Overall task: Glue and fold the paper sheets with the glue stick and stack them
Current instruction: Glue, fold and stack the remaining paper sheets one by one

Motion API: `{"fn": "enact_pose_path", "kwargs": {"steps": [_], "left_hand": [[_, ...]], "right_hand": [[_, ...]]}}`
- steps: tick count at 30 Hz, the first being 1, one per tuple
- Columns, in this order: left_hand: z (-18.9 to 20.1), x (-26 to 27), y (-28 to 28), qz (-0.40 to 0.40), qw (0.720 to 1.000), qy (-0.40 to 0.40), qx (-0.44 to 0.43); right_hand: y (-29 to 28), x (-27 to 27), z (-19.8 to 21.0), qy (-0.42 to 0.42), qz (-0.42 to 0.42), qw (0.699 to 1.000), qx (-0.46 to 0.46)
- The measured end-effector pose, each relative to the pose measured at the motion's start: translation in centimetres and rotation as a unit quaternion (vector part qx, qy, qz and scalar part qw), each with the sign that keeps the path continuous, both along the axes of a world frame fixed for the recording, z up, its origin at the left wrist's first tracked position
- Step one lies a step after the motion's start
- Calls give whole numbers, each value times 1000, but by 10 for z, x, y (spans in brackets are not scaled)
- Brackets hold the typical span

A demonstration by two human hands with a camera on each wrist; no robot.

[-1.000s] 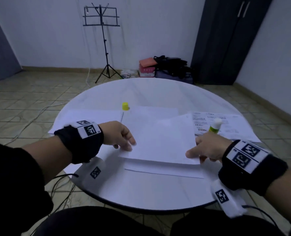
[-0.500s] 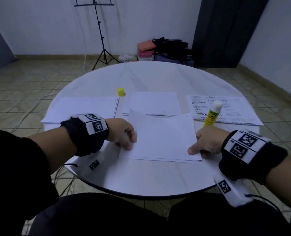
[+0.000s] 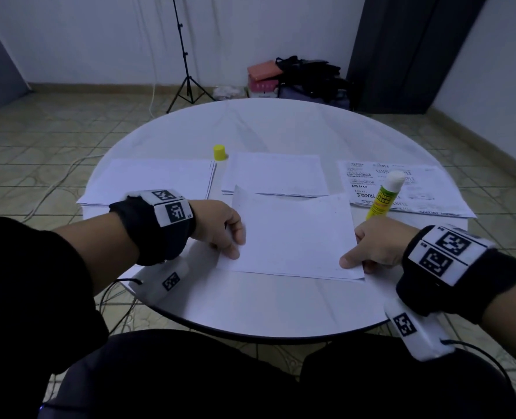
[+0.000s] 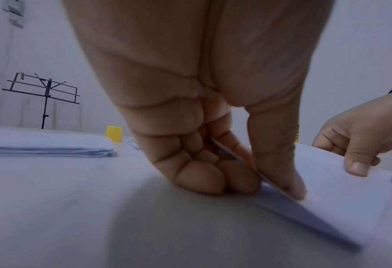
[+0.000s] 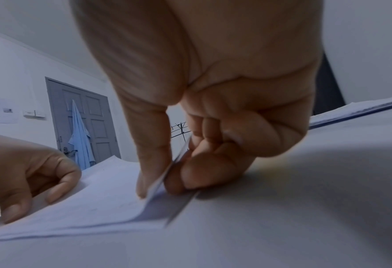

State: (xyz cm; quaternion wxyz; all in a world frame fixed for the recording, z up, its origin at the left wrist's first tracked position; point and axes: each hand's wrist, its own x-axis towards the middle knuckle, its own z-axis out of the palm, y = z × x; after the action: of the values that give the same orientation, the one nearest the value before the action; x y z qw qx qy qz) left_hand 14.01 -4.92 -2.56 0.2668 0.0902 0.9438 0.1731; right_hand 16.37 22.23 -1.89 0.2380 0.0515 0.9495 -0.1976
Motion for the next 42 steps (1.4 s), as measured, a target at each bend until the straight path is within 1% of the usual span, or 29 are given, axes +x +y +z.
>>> {"fn": "enact_pose_path", "kwargs": {"steps": [14, 29, 34, 37, 39, 40, 42], "left_hand": [[-2, 2, -1, -3, 1000, 12, 4], [-3, 0, -1, -7, 1000, 9, 1], [-4, -2, 2, -20, 999, 15, -22], [-2, -2, 4, -23, 999, 15, -39], [-1, -2, 4, -20, 999, 3, -46], [0, -2, 4, -19, 998, -4, -58], [4, 0, 4, -19, 995, -7, -102]], "right_hand": [[1, 0, -2, 6, 5, 1000, -8], [-2, 0, -2, 0, 5, 1000, 15], [-5, 2, -2, 14, 18, 999, 41], [-3, 6, 0, 30, -9, 999, 44], [-2, 10, 2, 33, -26, 999, 25], [-1, 11, 3, 36, -19, 999, 15], [0, 13, 5, 36, 22, 999, 29]]}}
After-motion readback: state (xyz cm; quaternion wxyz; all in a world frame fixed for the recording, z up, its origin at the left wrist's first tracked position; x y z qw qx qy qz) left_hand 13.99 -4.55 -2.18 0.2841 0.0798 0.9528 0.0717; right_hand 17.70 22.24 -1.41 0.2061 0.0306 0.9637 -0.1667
